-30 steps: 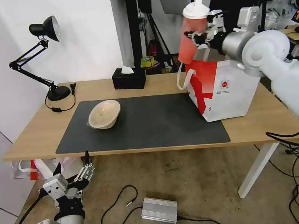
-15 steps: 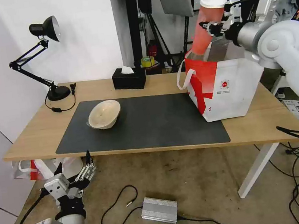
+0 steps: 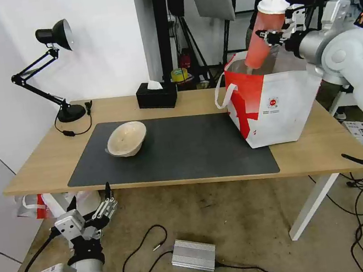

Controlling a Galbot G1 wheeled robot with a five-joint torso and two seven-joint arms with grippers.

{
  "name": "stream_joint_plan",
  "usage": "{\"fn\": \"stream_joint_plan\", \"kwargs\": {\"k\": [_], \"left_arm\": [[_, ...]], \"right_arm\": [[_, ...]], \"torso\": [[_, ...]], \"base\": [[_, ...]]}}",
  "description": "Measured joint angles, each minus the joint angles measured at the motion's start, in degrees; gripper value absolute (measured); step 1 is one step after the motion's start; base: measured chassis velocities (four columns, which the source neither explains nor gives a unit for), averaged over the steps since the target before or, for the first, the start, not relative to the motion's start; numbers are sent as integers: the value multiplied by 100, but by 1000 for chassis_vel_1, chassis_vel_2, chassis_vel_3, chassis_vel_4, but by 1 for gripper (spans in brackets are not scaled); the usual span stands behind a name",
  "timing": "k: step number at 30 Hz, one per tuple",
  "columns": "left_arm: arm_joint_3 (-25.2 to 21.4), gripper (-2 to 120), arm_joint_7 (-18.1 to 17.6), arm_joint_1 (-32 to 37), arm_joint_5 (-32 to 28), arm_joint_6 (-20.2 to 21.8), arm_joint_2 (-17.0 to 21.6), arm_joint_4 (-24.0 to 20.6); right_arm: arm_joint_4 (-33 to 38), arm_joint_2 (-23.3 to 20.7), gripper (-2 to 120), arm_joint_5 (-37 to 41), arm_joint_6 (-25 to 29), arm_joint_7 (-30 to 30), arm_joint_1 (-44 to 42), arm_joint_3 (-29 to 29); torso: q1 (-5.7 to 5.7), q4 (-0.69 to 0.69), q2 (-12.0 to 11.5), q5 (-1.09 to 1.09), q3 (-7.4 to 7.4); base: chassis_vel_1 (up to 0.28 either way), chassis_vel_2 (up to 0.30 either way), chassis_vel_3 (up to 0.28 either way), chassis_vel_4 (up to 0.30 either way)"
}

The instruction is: Pick up the trash from the table and place it into the takeout bag.

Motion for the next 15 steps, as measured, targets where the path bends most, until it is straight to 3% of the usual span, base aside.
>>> {"fn": "stream_joint_plan", "kwargs": {"k": [15], "left_arm": [[12,100,-1,-45,-42,-2,12,27]], "right_arm": [[-32,6,5,-183,44,-42,-259,81]], "torso": [[0,1,0,0,0]], "base": [[0,0,0,0]]}}
